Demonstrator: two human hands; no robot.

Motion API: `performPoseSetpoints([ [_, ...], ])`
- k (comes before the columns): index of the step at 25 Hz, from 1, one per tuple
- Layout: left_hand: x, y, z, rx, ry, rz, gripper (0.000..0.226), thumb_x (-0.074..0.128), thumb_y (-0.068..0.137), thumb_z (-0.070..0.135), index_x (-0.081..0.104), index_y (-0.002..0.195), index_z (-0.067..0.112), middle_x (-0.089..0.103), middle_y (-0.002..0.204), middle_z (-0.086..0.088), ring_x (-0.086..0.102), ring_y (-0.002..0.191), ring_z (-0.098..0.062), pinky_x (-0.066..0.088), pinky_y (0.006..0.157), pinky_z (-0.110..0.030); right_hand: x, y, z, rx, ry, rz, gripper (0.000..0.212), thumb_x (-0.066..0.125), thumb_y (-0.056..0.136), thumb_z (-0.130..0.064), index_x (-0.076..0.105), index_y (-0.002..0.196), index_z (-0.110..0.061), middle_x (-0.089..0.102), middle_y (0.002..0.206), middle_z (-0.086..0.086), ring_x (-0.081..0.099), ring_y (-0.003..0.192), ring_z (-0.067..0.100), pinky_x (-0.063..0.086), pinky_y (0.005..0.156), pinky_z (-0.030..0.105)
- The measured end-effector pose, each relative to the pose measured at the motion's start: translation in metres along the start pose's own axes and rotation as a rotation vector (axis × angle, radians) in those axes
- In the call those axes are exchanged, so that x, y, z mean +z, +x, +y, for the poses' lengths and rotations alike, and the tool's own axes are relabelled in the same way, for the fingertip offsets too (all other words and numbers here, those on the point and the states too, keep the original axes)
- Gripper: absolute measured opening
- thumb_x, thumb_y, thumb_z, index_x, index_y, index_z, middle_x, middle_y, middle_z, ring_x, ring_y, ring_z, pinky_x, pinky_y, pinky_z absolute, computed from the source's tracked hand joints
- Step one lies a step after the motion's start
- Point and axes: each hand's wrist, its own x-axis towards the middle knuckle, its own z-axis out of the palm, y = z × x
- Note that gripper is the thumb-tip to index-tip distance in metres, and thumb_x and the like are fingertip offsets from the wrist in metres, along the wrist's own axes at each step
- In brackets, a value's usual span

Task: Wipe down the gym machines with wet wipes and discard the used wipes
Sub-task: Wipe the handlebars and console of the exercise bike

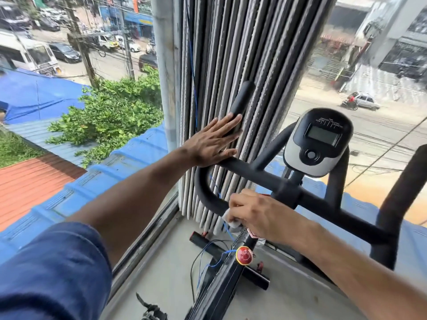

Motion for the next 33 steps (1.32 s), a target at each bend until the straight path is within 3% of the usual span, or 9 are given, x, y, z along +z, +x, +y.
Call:
performPoseSetpoints([
  [2,0.001,-0.001,0.001,-0.009,0.011,-0.007,0.075,0.019,0.106,0.066,0.024,0.165,0.021,-0.007,0.175,-0.001,-0.011,0.160,-0.018,0.006,0.130,-0.051,0.008,0.019,-0.010,0.012,-0.011,0.035,0.024,0.042,0.093,-0.008,0.062,0.093,-0.023,0.044,0.097,-0.008,0.035,0.086,0.010,0.052,0.072,0.030],
  [5,-0.003,-0.003,0.002,-0.028,0.022,-0.001,0.075,0.020,0.106,0.065,0.025,0.165,0.018,-0.006,0.175,0.000,-0.009,0.160,-0.018,0.007,0.130,-0.049,0.015,0.040,-0.023,0.096,0.065,0.109,0.030,0.036,0.091,-0.010,0.064,0.093,-0.017,0.049,0.098,-0.002,0.041,0.088,0.014,0.053,0.065,0.030],
  [10,-0.003,-0.004,0.005,-0.036,0.032,-0.026,0.073,0.020,0.107,0.064,0.022,0.165,0.020,-0.009,0.174,0.004,-0.012,0.160,-0.014,0.005,0.130,-0.049,0.012,0.003,-0.009,0.049,-0.014,0.059,0.023,0.055,0.094,-0.004,0.063,0.095,-0.026,0.048,0.099,-0.010,0.042,0.087,0.011,0.052,0.076,0.028],
  [15,-0.003,-0.003,0.005,-0.026,0.036,-0.014,0.072,0.018,0.107,0.061,0.025,0.164,0.019,-0.006,0.175,0.002,-0.012,0.160,-0.015,0.003,0.129,-0.053,0.010,0.009,-0.009,0.048,-0.016,0.078,0.019,0.061,0.095,-0.009,0.065,0.095,-0.027,0.048,0.097,-0.011,0.042,0.087,0.011,0.053,0.071,0.027],
  [20,-0.027,0.024,-0.009,0.147,0.441,-0.058,0.070,0.017,0.104,0.064,0.025,0.163,0.028,-0.001,0.174,-0.002,-0.005,0.161,-0.019,-0.005,0.126,-0.063,0.020,0.063,-0.020,0.100,-0.066,0.123,0.024,0.072,0.082,0.000,0.071,0.095,-0.019,0.054,0.097,-0.001,0.052,0.082,0.014,0.054,0.056,0.023],
  [23,-0.041,0.042,-0.027,0.272,0.507,-0.108,0.067,0.022,0.105,0.065,0.023,0.163,0.032,-0.003,0.174,-0.002,-0.005,0.160,-0.020,-0.009,0.125,-0.063,0.017,0.097,-0.019,0.171,-0.134,0.133,0.018,0.068,0.081,0.001,0.069,0.092,-0.013,0.057,0.103,0.008,0.060,0.080,0.022,0.057,0.056,0.031],
  [27,-0.038,0.061,-0.033,0.303,0.511,-0.006,0.064,0.026,0.107,0.059,0.027,0.163,0.029,0.004,0.174,-0.007,0.003,0.161,-0.024,0.000,0.126,-0.064,0.015,0.125,-0.011,0.276,-0.169,0.158,0.015,0.070,0.076,-0.004,0.065,0.088,-0.012,0.058,0.102,0.009,0.060,0.077,0.025,0.047,0.051,0.031],
  [31,-0.038,0.075,-0.039,0.315,0.475,0.019,0.058,0.026,0.110,0.051,0.025,0.164,0.030,0.003,0.175,-0.005,0.002,0.161,-0.024,0.003,0.127,-0.061,0.009,0.145,0.008,0.340,-0.223,0.278,0.024,0.048,0.086,-0.002,0.068,0.098,-0.011,0.059,0.114,0.011,0.061,0.093,0.027,0.052,0.065,0.033],
  [33,-0.032,0.074,-0.040,0.307,0.425,0.033,0.055,0.026,0.111,0.047,0.027,0.164,0.030,0.005,0.175,-0.004,0.002,0.161,-0.023,0.004,0.128,-0.058,0.007,0.148,0.012,0.364,-0.218,0.305,0.025,0.045,0.085,-0.002,0.069,0.092,-0.010,0.062,0.109,0.011,0.061,0.088,0.026,0.052,0.063,0.034],
])
